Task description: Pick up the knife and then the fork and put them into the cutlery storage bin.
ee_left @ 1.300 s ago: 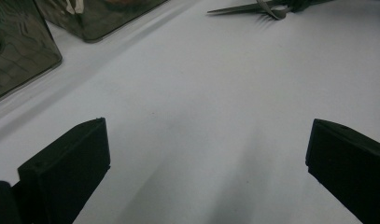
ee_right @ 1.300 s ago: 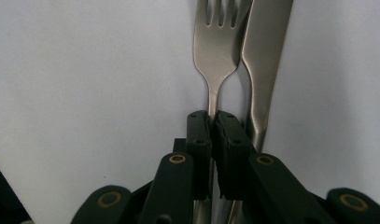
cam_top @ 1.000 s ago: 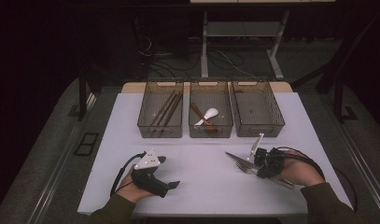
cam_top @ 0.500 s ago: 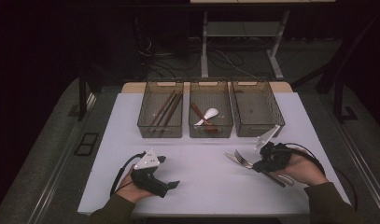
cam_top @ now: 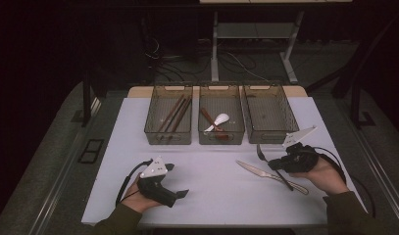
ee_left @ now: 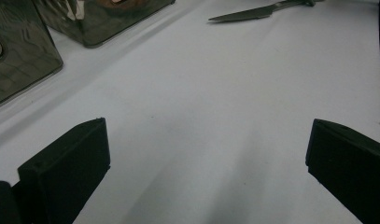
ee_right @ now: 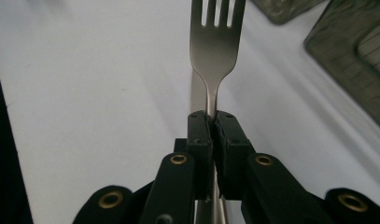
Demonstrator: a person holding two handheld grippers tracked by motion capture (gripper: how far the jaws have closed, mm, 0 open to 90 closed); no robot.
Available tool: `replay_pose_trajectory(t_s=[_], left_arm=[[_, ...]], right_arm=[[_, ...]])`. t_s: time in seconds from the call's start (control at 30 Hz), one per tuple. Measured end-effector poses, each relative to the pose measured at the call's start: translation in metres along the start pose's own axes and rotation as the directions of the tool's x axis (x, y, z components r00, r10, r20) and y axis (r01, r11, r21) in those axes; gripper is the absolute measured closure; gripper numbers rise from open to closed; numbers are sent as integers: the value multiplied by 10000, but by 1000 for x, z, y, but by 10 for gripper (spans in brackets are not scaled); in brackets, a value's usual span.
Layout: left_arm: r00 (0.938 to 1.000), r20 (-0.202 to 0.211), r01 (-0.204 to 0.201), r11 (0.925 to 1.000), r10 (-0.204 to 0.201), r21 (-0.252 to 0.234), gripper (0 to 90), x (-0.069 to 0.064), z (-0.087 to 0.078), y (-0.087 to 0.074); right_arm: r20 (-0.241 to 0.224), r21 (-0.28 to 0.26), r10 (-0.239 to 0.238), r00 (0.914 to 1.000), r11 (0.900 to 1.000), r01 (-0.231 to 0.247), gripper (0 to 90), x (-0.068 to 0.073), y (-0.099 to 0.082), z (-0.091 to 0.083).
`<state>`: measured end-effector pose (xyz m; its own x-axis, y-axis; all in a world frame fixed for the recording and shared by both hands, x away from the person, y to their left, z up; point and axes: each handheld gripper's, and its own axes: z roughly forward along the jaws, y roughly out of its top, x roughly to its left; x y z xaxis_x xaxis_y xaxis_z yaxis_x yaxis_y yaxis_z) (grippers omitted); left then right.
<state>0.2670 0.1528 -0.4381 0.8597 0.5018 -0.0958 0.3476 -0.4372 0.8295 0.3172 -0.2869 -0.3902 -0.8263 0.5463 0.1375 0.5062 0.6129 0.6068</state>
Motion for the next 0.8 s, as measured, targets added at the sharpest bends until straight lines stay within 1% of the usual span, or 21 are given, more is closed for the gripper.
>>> replay_pose_trajectory(t_s=[0.03,0.1,0.13,0.27,0.47,0.57,0.67,0.8], left_arm=[[10000,3,-6,10000,6,-1,0,0,0,0],[10000,0,-16,10000,16,-1,0,0,0,0],[10000,5,-17,10000,17,-7,0,0,0,0],[10000,0,-32,10000,32,-5,0,0,-1,0],[10000,-26,48,10000,-48,-62,0,1,-1,0],[10000,-31,60,10000,-60,-62,0,1,-1,0],[10000,-28,72,9999,-73,-104,0,1,-2,0],[10000,-14,57,9999,-58,-124,0,1,-2,0]], right_arm=[[70,-162,48,10000,9999,-47,853,-1,0,-1],[68,-631,165,9998,9979,-161,853,-2,-1,-4],[96,-769,242,9997,9968,-234,854,-2,-1,-5],[129,-1176,424,9990,9922,-406,854,-4,-4,-9],[418,-1702,571,9975,9842,-492,854,-5,-5,-17],[454,-1967,729,9963,9785,-626,854,-7,-5,-19],[632,-2211,890,9940,9725,-730,854,-9,-5,-21],[753,-2539,1102,9910,9632,-878,854,-12,-4,-23]])
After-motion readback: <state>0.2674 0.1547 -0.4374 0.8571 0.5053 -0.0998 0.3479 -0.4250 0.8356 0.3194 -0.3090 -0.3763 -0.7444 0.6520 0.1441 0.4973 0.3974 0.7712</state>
